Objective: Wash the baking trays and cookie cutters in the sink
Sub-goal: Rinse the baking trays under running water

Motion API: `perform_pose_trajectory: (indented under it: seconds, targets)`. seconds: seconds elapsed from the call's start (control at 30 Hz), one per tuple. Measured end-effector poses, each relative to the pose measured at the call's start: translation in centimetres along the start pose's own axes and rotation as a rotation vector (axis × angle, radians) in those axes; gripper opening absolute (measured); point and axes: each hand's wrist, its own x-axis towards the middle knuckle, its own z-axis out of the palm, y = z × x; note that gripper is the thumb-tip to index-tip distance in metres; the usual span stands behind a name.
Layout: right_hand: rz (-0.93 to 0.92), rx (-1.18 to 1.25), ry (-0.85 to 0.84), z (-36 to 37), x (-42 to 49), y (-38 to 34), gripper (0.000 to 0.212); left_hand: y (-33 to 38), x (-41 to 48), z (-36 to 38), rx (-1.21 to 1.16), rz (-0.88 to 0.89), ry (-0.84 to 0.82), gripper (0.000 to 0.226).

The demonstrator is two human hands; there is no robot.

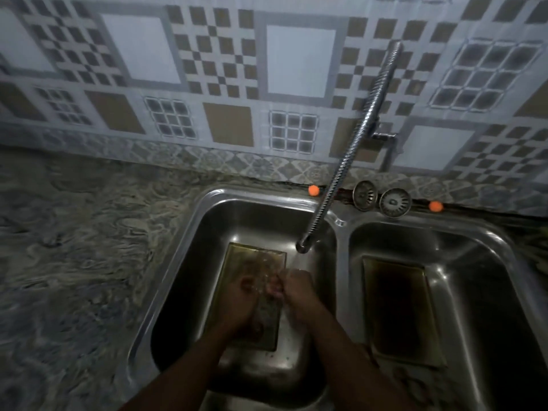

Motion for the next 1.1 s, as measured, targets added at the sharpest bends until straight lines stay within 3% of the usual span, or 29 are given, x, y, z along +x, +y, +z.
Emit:
perform_pose_trajectory:
  seconds: [0.1, 0.17, 0.23, 0.37, 0.47, 0.63, 0.87, 0.97, 1.1]
  targets:
    - [-0.055, -0.592, 0.175, -0.1, 1.8, 3.0, 0.018, -3.3, 1.6, -1.4, 0.339, 0.014, 0.023, 0.030]
    - [-0.022, -0.716, 0.233, -0.3, 2.5, 4.9, 0.015, -4.6, 2.6, -2.0, 0.508, 0.017, 0.027, 0.026]
    - [0.017, -0.738, 0.268, -0.1, 3.4, 6.5, 0.014, -6.1, 3.8, -2.3, 0.550, -0.018, 0.029, 0.026]
    - [-0.028, -0.811, 0.326, 0.3, 4.5, 8.0, 0.012, -7.6, 5.1, -2.3, 0.366, -0.075, 0.052, 0.029]
    - [-0.021, -0.814, 0.373, 0.3, 4.6, 8.3, 0.017, -7.7, 6.0, -2.8, 0.353, -0.129, 0.089, 0.024]
    - [-0.045, -0.884, 0.356, 0.9, 3.8, 7.6, 0.005, -7.6, 6.5, -4.0, 0.514, -0.024, 0.068, 0.019]
    - [-0.050, -0.789, 0.374, 1.5, 2.8, 6.6, 0.018, -5.6, 5.9, -5.6, 0.568, 0.091, 0.095, 0.020]
    - [-0.119, -0.772, 0.326, 1.2, 2.1, 6.6, 0.016, -5.6, 5.9, -5.6, 0.464, 0.100, 0.107, 0.019]
    - [-0.112, -0.807, 0.307, -0.3, 3.7, 8.8, 0.006, -6.0, 6.0, -5.2, 0.191, -0.035, 0.128, 0.028]
